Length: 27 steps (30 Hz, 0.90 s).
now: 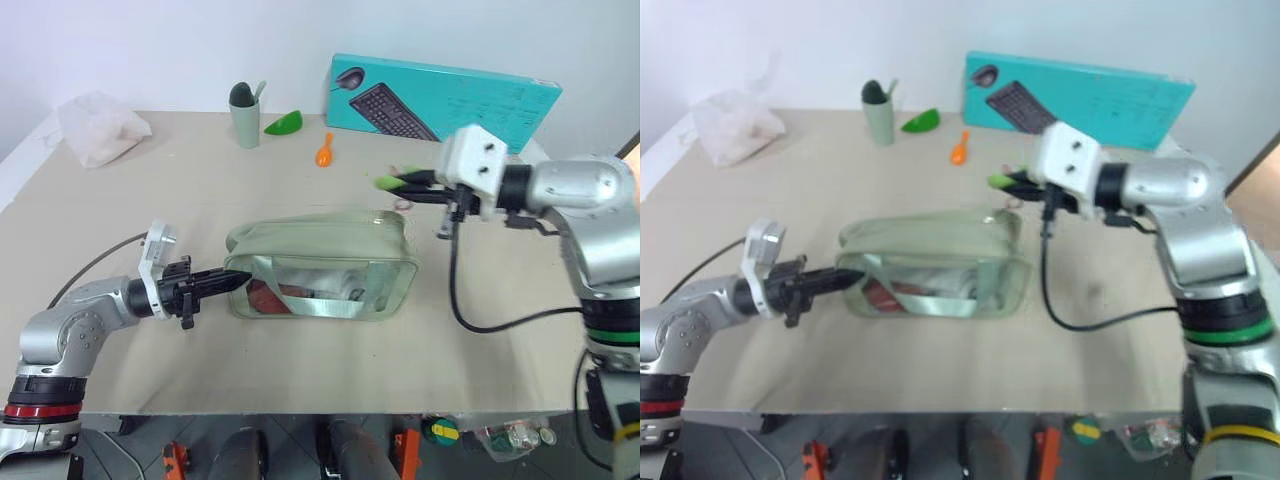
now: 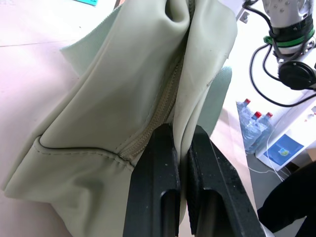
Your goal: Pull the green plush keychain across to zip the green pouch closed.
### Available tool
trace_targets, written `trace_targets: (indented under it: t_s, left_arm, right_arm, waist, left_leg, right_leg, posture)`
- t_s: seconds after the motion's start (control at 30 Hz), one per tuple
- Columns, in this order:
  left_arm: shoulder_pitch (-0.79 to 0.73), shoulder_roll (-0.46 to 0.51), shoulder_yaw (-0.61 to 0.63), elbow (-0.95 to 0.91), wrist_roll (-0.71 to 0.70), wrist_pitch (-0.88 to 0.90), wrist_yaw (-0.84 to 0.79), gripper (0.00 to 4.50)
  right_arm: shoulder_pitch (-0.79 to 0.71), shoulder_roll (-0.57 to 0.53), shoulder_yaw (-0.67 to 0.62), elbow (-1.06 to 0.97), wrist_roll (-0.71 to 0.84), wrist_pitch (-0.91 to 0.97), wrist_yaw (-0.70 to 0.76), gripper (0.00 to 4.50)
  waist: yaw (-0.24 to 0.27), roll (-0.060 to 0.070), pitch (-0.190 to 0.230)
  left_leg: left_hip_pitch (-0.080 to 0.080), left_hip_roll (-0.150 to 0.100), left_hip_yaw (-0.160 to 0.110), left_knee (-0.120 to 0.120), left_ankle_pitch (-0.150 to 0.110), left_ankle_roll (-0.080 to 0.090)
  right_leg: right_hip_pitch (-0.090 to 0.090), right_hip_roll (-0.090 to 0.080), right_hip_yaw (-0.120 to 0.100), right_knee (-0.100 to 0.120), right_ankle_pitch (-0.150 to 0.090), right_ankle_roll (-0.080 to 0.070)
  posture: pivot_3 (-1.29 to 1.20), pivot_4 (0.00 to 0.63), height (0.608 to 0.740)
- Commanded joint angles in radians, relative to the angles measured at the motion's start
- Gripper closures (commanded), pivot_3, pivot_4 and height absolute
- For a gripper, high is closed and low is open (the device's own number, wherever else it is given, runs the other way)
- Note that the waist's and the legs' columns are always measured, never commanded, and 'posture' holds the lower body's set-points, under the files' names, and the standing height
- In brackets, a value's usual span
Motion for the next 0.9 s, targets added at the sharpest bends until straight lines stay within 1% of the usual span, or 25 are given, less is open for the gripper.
trace_targets:
  t_s: [0.03, 0.13, 0.23, 0.3, 0.4, 0.5, 0.57, 0.67, 0.8, 0.9]
  left_arm:
    - [0.007, 0.002, -0.025, 0.015, 0.018, 0.013, 0.0, 4.5]
    - [0.006, 0.006, -0.024, 0.015, 0.014, 0.017, 0.0, 4.5]
    - [0.005, 0.01, -0.024, 0.017, 0.01, 0.02, 0.001, 4.5]
    - [0.004, 0.01, -0.019, 0.016, -0.005, 0.04, 0.009, 4.5]
    - [-0.007, 0.002, -0.003, 0.021, -0.029, 0.069, 0.036, 4.5]
    - [-0.027, -0.01, 0.015, 0.035, -0.056, 0.108, 0.082, 4.5]
    - [-0.036, -0.009, 0.019, 0.04, -0.063, 0.121, 0.094, 4.5]
    - [-0.045, -0.003, 0.028, 0.045, -0.073, 0.132, 0.098, 4.5]
    - [-0.054, -0.007, 0.038, 0.054, -0.085, 0.146, 0.11, 4.5]
    - [-0.056, -0.009, 0.033, 0.053, -0.082, 0.142, 0.114, 4.5]
  right_arm:
    - [0.028, -0.122, -0.1, 0.058, -0.07, -0.069, -0.019, 4.42]
    - [0.088, -0.204, -0.122, 0.105, -0.113, -0.103, -0.052, 4.42]
    - [0.136, -0.23, -0.133, 0.121, -0.123, -0.105, -0.091, 4.42]
    - [0.174, -0.199, -0.123, 0.093, -0.111, -0.059, -0.124, 4.42]
    - [0.27, -0.156, -0.063, 0.042, -0.136, -0.042, -0.168, 4.42]
    - [0.354, -0.051, 0.014, 0.005, -0.154, 0.026, -0.226, 4.42]
    - [0.387, -0.008, 0.031, -0.021, -0.15, 0.057, -0.233, 4.42]
    - [0.402, 0.006, 0.033, -0.031, -0.158, 0.066, -0.231, 4.42]
    - [0.396, 0.019, 0.036, -0.019, -0.166, 0.065, -0.232, 4.42]
    - [0.368, 0.042, 0.013, -0.003, -0.144, 0.083, -0.245, 4.42]
  waist:
    - [0.0, 0.0, 0.0]
    - [0.0, 0.0, 0.0]
    - [0.001, 0.0, 0.0]
    - [0.001, 0.0, 0.0]
    - [0.002, -0.001, -0.001]
    - [0.001, -0.003, -0.003]
    - [0.0, -0.003, -0.003]
    - [0.0, 0.001, -0.004]
    - [0.0, 0.0, -0.005]
    - [-0.001, 0.0, -0.005]
  left_leg:
    - [0.0, 0.0, 0.0, 0.0, 0.0, 0.0]
    - [0.0, 0.0, 0.0, 0.001, 0.0, 0.0]
    - [0.001, 0.0, 0.0, 0.001, 0.0, 0.001]
    - [0.001, 0.0, 0.001, 0.001, 0.001, 0.001]
    - [0.001, -0.001, 0.0, 0.002, 0.001, 0.001]
    - [0.001, -0.001, 0.001, 0.001, 0.0, 0.002]
    - [0.001, 0.0, 0.0, 0.001, 0.0, 0.002]
    - [0.001, 0.0, 0.0, 0.001, 0.001, 0.002]
    - [0.003, 0.002, 0.0, 0.001, 0.001, 0.002]
    - [0.003, 0.002, 0.0, 0.001, 0.001, 0.002]
  right_leg:
    - [0.0, 0.0, 0.0, 0.0, 0.0, 0.0]
    - [0.001, 0.0, 0.0, 0.0, 0.0, 0.001]
    - [0.001, -0.001, -0.001, -0.001, 0.0, 0.001]
    - [0.002, -0.002, -0.001, -0.002, 0.001, 0.001]
    - [0.004, -0.002, -0.002, -0.003, 0.0, 0.002]
    - [0.004, -0.003, -0.002, -0.004, 0.0, 0.003]
    - [0.004, -0.003, -0.003, -0.004, 0.001, 0.004]
    - [0.004, -0.002, -0.003, -0.004, 0.002, 0.005]
    - [0.005, -0.001, -0.003, -0.004, 0.002, 0.005]
    - [0.005, 0.0, -0.003, -0.004, 0.002, 0.005]
  posture:
    - [0.0, 0.15, 0.74]
    - [0.0, 0.15, 0.74]
    - [0.0, 0.15, 0.74]
    - [0.0, 0.15, 0.74]
    - [0.0, 0.15, 0.74]
    - [0.0, 0.15, 0.74]
    - [0.0, 0.15, 0.74]
    - [0.0, 0.15, 0.74]
    - [0.0, 0.15, 0.74]
    - [0.0, 0.15, 0.74]
